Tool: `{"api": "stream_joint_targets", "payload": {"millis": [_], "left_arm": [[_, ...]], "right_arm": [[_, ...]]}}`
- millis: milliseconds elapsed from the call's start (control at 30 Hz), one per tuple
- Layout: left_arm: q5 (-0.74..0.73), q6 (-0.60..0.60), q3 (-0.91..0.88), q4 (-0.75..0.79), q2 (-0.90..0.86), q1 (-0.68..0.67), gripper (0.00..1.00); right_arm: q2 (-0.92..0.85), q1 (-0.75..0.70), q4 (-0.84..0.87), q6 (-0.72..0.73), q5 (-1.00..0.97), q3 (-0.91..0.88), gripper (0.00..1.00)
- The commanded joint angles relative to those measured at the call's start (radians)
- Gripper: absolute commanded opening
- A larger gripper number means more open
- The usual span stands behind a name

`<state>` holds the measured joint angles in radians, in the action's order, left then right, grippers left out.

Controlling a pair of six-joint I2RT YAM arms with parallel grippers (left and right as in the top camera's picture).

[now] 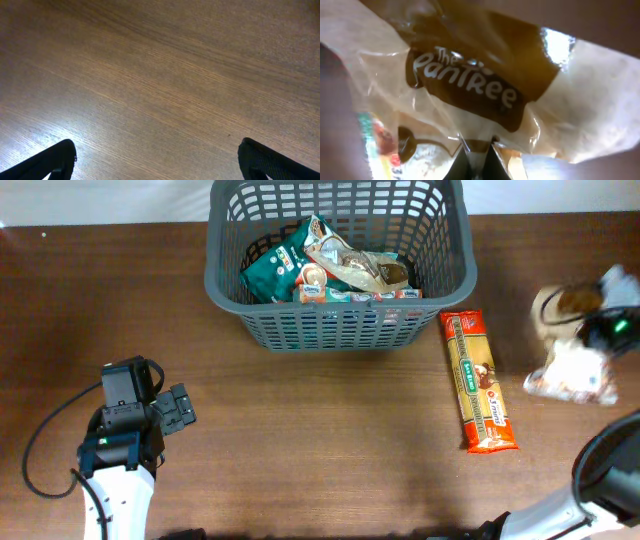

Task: Pack container
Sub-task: 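Lift the Pantree pouch and carry it over the basket, release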

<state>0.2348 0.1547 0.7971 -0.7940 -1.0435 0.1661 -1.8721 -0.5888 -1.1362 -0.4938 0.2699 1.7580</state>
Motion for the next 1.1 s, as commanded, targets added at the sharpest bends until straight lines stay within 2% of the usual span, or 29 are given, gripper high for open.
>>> {"api": "stream_joint_targets", "payload": {"millis": [0,233,433,600,733,833,1067], "left_arm": [[-0.011,0.009,-0.006,0.014,-0.002,0.007,0.99],[-0.011,0.009,-0.006,0.027,-0.002,0.007,0.99],[-0.011,0.009,-0.006,0.027,-0.002,0.007,0.99],[-0.011,0.009,-0.006,0.027,-0.002,0.007,0.99],[-0.011,0.009,-0.006,0.032,-0.002,0.007,0.99],[-0.011,0.009,-0.006,0.039,-0.002,0.007,0.99],[-0.011,0.009,-0.006,0.039,-0.002,0.007,0.99]], "right_arm": [[0.088,0.045,-0.06,0.093,0.159,0.232,0.04],[0.088,0.214,-0.14,0.118,0.263,0.518,0.04],[0.088,0.438,-0.031,0.118,0.303,0.668,0.04],[0.083,0.602,0.112,0.117,0.302,0.684,0.03],[0.045,0.685,0.158,0.118,0.301,0.684,0.03],[-0.007,0.714,0.132,0.118,0.301,0.682,0.04],[-0.184,0.722,-0.058,0.117,0.299,0.682,0.04]]}}
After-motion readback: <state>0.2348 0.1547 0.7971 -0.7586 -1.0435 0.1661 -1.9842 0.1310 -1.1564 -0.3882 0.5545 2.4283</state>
